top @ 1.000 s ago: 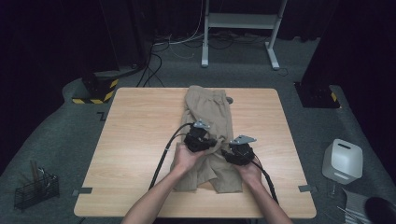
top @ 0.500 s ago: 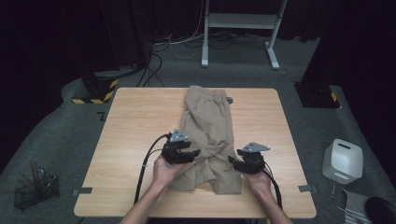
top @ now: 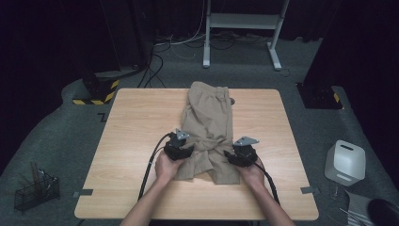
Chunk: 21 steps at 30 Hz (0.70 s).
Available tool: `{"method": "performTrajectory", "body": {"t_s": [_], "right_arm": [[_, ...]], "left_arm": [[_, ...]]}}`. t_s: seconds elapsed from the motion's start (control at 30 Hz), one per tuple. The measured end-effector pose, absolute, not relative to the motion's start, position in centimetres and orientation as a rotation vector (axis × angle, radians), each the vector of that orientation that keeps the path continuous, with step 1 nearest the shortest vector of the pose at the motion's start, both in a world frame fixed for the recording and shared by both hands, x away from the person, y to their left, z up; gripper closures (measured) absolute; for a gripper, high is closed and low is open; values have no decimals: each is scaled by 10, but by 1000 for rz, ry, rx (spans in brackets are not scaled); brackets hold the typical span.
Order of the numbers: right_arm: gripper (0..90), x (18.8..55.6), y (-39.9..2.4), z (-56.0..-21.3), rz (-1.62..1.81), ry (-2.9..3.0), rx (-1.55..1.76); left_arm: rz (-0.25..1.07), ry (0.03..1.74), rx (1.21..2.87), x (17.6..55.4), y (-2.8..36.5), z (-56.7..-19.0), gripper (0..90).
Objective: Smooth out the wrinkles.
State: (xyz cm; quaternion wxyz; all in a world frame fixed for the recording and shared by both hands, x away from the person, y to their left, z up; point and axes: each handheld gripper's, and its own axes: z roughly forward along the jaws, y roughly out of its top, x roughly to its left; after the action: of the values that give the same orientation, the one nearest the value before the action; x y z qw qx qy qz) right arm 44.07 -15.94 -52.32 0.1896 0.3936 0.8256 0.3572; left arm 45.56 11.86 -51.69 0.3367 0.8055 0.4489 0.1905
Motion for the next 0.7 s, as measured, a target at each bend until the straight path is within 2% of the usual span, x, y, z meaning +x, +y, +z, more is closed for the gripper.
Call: {"method": "performTrajectory", "body": {"t_s": [0.2, 0.33, 0.47, 0.63, 0.7], "right_arm": [[505, 460, -155, -523, 996, 2297, 1143], [506, 458, -157, -523, 999, 2302, 1136], [505, 455, -158, -523, 998, 2302, 1133], [505, 448, -159, -523, 998, 2304, 1133], [505, 447, -159, -523, 997, 2305, 1130]], "left_arm": [[460, 1202, 2091, 464, 124, -514, 532], [451, 1200, 1954, 446, 140, -496, 473], [465, 1227, 1921, 444, 155, -487, 429], [429, 1315, 1936, 452, 165, -495, 412], [360, 1348, 1949, 458, 165, -506, 423]]}}
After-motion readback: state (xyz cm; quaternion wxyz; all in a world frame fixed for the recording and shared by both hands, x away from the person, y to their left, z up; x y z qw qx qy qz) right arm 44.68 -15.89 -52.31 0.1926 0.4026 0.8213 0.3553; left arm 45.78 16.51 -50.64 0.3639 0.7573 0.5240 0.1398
